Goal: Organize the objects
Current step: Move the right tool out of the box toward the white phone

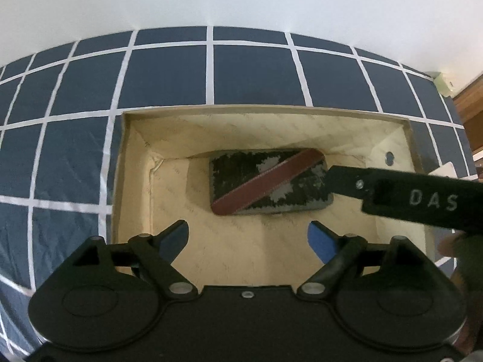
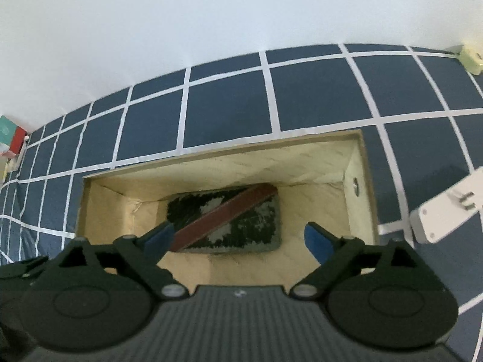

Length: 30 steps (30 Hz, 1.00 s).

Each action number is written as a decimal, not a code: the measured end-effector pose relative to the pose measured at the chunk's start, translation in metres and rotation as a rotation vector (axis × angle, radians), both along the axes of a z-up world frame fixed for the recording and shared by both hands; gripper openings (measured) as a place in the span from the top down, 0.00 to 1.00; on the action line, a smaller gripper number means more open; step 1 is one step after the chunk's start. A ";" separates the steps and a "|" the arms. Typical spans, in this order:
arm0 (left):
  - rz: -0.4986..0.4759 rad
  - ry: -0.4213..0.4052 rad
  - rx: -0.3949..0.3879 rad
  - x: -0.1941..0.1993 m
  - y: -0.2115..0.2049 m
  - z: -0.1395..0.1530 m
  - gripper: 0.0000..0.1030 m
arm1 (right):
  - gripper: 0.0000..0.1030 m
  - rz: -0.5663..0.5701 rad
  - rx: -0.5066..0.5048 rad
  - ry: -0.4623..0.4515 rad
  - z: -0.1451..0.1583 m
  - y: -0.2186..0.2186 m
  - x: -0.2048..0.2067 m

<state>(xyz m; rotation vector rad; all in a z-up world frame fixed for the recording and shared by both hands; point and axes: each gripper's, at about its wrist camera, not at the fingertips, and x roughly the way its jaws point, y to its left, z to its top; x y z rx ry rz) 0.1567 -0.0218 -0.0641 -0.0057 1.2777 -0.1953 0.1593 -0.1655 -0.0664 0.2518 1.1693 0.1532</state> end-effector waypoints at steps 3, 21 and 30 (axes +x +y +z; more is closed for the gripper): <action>0.001 -0.013 0.002 -0.014 -0.001 0.009 0.11 | 0.04 -0.012 -0.002 -0.023 0.012 -0.006 -0.014; -0.118 -0.102 0.022 -0.108 -0.040 0.052 0.05 | 0.00 -0.102 -0.006 -0.103 0.053 -0.055 -0.120; -0.199 -0.096 0.021 -0.151 -0.078 0.052 0.00 | 0.00 -0.189 -0.006 -0.092 0.051 -0.098 -0.177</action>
